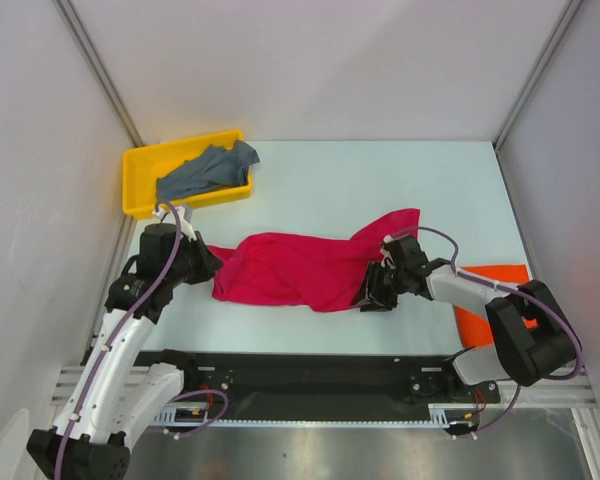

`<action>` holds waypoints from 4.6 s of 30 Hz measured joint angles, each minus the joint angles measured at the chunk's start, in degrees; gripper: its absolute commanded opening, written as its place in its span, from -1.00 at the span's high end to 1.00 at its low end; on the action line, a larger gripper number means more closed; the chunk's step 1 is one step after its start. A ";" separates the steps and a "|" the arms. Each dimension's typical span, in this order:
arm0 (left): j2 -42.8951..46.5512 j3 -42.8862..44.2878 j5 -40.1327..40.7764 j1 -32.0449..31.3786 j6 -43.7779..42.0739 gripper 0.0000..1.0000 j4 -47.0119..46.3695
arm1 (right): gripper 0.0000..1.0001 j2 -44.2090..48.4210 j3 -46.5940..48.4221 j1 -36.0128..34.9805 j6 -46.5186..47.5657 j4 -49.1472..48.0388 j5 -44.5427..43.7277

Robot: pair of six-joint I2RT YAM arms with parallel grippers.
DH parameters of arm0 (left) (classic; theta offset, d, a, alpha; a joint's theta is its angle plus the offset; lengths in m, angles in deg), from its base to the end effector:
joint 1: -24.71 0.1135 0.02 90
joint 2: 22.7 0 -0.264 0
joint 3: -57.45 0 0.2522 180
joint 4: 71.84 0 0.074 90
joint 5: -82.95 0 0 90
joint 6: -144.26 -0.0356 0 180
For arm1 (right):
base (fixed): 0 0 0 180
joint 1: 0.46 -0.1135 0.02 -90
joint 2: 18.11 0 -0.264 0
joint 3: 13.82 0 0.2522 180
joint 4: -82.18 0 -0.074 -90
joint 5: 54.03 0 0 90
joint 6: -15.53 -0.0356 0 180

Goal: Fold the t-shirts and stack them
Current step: Flatten the tshirt out

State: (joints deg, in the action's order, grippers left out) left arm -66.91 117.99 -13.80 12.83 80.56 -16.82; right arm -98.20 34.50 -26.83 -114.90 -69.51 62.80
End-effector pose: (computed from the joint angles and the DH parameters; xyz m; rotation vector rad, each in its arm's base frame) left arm 0.1539 -0.0367 0.3001 -0.2227 2.2760 -0.4865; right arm 0.2094 0.1218 0.1491 0.1656 2.8012 0.9695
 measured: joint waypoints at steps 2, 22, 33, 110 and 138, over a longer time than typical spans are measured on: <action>0.00 0.00 0.00 0.00 0.00 0.99 -0.02 | 0.15 -0.17 0.09 0.00 -0.02 -0.04 0.00; 0.02 0.00 -0.11 -0.63 -0.44 0.99 0.02 | 0.48 -4.04 1.07 -0.20 -2.51 -4.44 0.55; 0.11 0.00 -0.55 -0.76 -0.17 0.99 0.04 | 1.00 -4.63 3.19 -0.20 -1.09 -1.22 -1.53; -1.55 17.55 8.11 -1.16 16.72 0.99 11.67 | 1.00 19.17 23.15 5.01 4.28 26.97 -10.43; 6.38 74.90 5.55 -2.67 -11.80 0.99 -3.21 | 1.00 43.12 70.93 8.66 11.50 39.56 -15.04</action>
State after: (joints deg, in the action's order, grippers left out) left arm -60.53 192.90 -8.25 10.16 68.76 -20.04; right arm -55.08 105.43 -18.18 -103.40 -29.95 47.77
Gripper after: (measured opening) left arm 0.006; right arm 0.020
